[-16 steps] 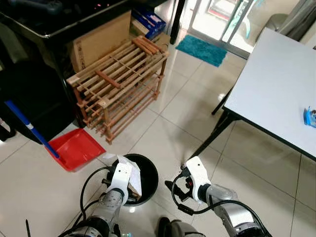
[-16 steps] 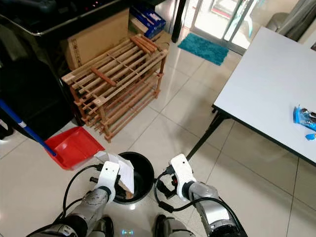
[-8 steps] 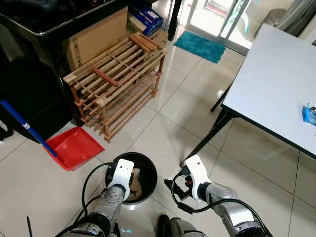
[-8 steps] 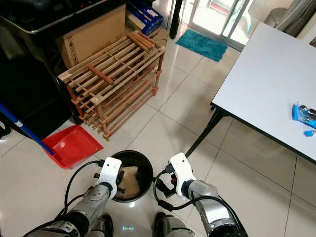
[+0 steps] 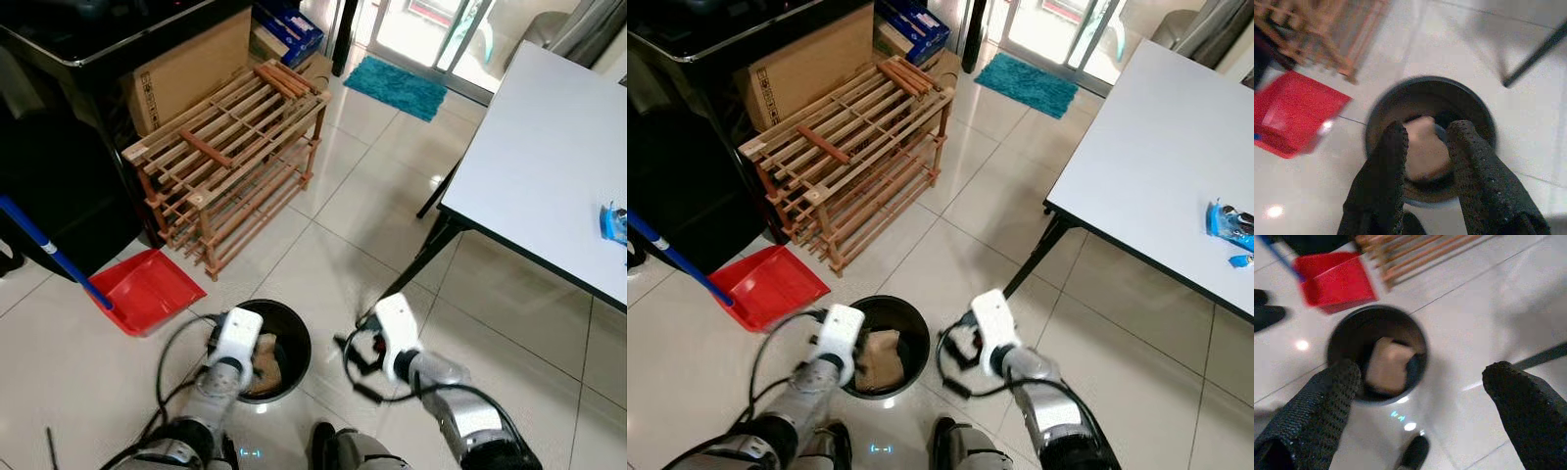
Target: Picking trash to rubbish bin
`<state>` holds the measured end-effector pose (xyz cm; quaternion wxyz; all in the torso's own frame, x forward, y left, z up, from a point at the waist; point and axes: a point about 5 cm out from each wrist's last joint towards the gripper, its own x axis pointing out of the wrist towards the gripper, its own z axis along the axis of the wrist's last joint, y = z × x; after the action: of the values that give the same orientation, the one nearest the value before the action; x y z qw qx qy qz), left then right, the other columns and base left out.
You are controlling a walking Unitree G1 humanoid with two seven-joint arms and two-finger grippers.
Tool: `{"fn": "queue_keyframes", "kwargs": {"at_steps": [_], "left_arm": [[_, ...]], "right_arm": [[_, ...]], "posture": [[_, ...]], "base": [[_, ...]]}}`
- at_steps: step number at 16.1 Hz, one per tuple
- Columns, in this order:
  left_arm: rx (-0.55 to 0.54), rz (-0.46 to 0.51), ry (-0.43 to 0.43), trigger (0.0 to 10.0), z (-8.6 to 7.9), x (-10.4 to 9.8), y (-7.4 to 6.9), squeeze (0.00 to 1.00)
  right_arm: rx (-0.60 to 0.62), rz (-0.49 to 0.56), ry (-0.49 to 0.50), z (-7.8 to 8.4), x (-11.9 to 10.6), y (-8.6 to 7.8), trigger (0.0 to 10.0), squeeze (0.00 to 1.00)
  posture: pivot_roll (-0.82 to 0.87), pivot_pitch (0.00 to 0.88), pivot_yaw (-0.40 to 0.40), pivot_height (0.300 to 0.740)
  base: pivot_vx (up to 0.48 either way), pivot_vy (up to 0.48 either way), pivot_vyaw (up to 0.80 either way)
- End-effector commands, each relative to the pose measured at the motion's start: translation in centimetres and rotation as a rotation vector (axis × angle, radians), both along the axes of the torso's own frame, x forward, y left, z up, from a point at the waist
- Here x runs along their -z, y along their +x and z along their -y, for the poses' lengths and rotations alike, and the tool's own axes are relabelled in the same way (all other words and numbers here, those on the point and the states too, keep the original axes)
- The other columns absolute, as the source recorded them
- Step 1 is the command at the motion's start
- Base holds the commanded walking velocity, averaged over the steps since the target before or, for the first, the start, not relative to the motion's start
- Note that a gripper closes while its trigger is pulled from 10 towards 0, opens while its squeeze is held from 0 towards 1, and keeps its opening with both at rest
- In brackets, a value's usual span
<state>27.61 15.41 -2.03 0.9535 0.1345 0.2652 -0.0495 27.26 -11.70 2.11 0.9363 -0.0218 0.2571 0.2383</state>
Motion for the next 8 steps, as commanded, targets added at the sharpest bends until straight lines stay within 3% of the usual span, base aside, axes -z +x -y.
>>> {"fn": "queue_keyframes", "kwargs": {"at_steps": [1, 3, 5, 8], "left_arm": [[-0.025, 0.013, 0.010, 10.0, -0.2, 0.2, -0.3, 0.00], [-0.088, 0.064, 0.018, 10.0, -1.7, -0.5, 0.0, 0.00], [-0.127, 0.156, 0.011, 10.0, -2.4, -2.0, 1.0, 0.00], [-0.172, 0.389, -0.057, 10.0, -2.1, -6.5, 4.0, 0.00]], "right_arm": [[0.061, -0.006, -0.014, 1.2, 0.4, 0.0, 10.0, 0.00], [0.052, 0.018, -0.007, 1.0, 0.0, 0.4, 10.0, 0.00], [0.066, 0.114, -0.001, 0.7, -1.1, 1.4, 10.0, 0.00], [0.145, 0.334, 0.095, 0.0, -4.7, 3.8, 10.0, 0.00]], "posture": [[-0.11, 0.178, -0.120, 0.740], [-0.09, 0.158, -0.109, 0.740], [-0.07, 0.138, -0.099, 0.740], [-0.05, 0.105, -0.089, 0.740]], "base": [[0.000, 0.000, 0.00], [0.000, 0.000, 0.00], [0.000, 0.000, 0.00], [0.000, 0.000, 0.00]]}}
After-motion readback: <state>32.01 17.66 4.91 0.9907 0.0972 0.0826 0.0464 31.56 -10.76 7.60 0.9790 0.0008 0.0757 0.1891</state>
